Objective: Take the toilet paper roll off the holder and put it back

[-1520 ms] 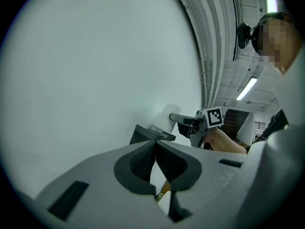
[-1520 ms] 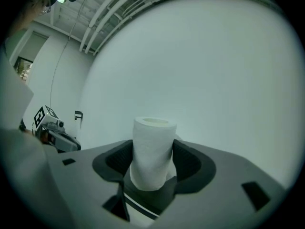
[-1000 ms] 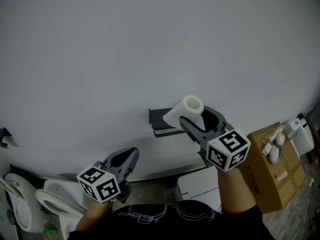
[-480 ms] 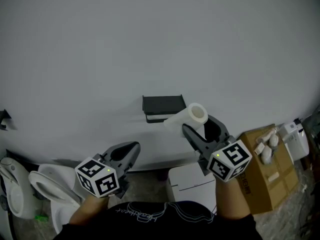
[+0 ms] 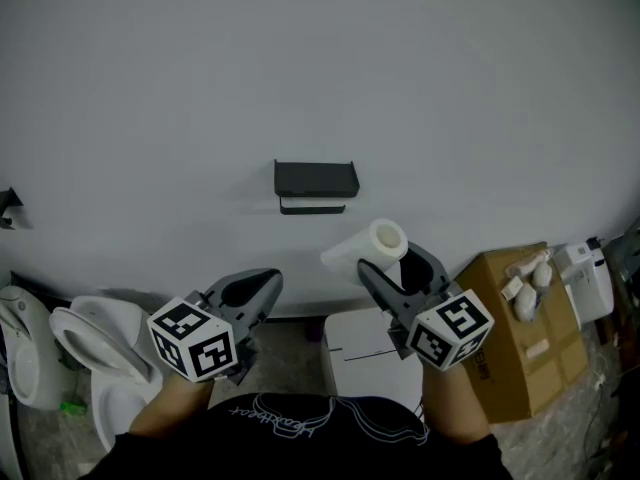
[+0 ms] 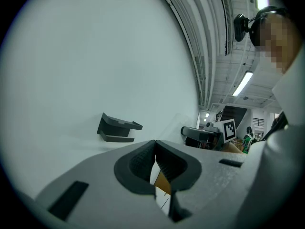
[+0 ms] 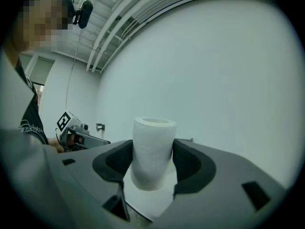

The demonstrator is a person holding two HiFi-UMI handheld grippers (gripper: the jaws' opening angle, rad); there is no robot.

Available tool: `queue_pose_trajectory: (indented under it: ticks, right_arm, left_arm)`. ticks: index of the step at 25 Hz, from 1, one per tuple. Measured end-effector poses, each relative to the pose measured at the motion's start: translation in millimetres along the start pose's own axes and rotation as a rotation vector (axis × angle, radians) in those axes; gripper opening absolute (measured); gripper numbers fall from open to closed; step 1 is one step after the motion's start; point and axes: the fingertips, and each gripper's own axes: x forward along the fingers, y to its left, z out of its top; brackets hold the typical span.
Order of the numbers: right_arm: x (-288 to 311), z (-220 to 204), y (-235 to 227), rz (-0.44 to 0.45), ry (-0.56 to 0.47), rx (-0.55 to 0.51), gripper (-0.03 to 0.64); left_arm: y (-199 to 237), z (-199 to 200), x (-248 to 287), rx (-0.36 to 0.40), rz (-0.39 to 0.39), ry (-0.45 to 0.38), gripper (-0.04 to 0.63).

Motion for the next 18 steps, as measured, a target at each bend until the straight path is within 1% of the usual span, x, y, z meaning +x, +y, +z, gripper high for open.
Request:
queue_pose_trajectory:
  ticks: [5, 12, 18]
  right_arm:
    - [-16, -24, 0, 0.032, 0.026, 0.036, 0.262]
    - [-33, -53, -3, 0.056, 0.056, 0.083, 0.262]
    - [-40, -64, -4, 0.071, 0.067, 0.101, 0.262]
  left_arm:
    - [-10, -5, 7, 0.0, 0.03, -0.007, 0.006]
    - [-28, -18, 20, 0.002, 0.029, 0.021, 0.006]
    - [-36, -26, 25, -0.005, 0.035, 0.037, 0.005]
